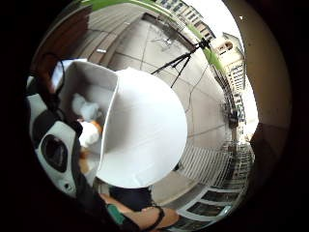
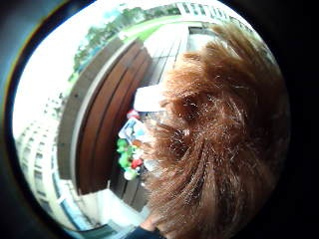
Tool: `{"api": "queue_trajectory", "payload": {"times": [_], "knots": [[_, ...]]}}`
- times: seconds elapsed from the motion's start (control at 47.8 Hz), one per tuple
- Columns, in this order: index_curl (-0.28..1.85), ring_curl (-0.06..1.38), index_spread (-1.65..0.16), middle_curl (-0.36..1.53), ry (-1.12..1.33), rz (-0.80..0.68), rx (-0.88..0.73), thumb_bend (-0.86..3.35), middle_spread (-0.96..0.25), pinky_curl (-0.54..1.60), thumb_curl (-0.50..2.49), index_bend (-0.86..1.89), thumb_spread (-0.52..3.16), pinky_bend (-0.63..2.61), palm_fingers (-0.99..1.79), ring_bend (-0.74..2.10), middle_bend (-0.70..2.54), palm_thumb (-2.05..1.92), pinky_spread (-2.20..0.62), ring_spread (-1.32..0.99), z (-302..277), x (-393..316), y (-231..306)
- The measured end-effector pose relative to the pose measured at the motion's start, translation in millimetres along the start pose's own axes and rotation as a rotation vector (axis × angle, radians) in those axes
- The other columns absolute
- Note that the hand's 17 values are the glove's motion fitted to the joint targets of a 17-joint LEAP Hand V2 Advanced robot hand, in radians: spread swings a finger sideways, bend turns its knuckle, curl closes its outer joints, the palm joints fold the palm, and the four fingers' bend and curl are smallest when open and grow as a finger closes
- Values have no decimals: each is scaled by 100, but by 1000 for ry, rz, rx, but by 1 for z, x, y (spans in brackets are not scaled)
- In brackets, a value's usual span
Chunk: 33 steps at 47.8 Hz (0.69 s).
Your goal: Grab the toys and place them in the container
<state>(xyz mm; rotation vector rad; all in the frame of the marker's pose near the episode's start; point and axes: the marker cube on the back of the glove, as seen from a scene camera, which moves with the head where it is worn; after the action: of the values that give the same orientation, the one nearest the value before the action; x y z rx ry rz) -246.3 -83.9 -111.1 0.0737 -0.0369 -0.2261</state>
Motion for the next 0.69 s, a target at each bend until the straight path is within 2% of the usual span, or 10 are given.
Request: {"api": "queue_trajectory", "payload": {"times": [0.314, 0.439, 0.481, 0.523, 0.565, 0.586, 0.607, 0.627, 0.69], "knots": [[29, 49, -39, 74, -2, 30, -1, 8, -47, 37, 102, 29, 62, 79, 115, 116, 61, 73, -48, -41, 35, -28, -16], [26, 49, -39, 75, -8, 68, 16, 2, -48, 38, 101, 12, 66, 82, 108, 119, 62, 67, -47, -41, 51, -31, -14], [21, 49, -38, 76, -18, 69, -2, -4, -47, 38, 93, 2, 82, 83, 105, 122, 66, 54, -45, -40, 56, -27, -16], [16, 49, -36, 75, -41, 65, -24, -11, -45, 41, 85, -8, 90, 90, 81, 121, 62, 38, -41, -40, 63, -17, -20], [13, 50, -35, 74, -71, 56, -49, -11, -43, 43, 79, -9, 95, 96, 68, 123, 60, 28, -38, -39, 67, -13, -19], [11, 49, -34, 73, -83, 50, -58, -15, -40, 45, 76, -11, 96, 101, 51, 122, 55, 18, -34, -37, 68, -13, -17], [10, 50, -33, 72, -91, 45, -64, -14, -38, 48, 73, -10, 97, 108, 40, 120, 52, 14, -32, -35, 68, -12, -15], [11, 48, -32, 71, -93, 41, -66, -16, -34, 49, 70, -4, 97, 111, 17, 110, 45, 5, -26, -29, 69, -10, -14], [12, 45, -30, 69, -74, 38, -55, -11, -29, 50, 64, 7, 99, 117, -1, 97, 43, -4, -18, -21, 72, 5, -10]]}}
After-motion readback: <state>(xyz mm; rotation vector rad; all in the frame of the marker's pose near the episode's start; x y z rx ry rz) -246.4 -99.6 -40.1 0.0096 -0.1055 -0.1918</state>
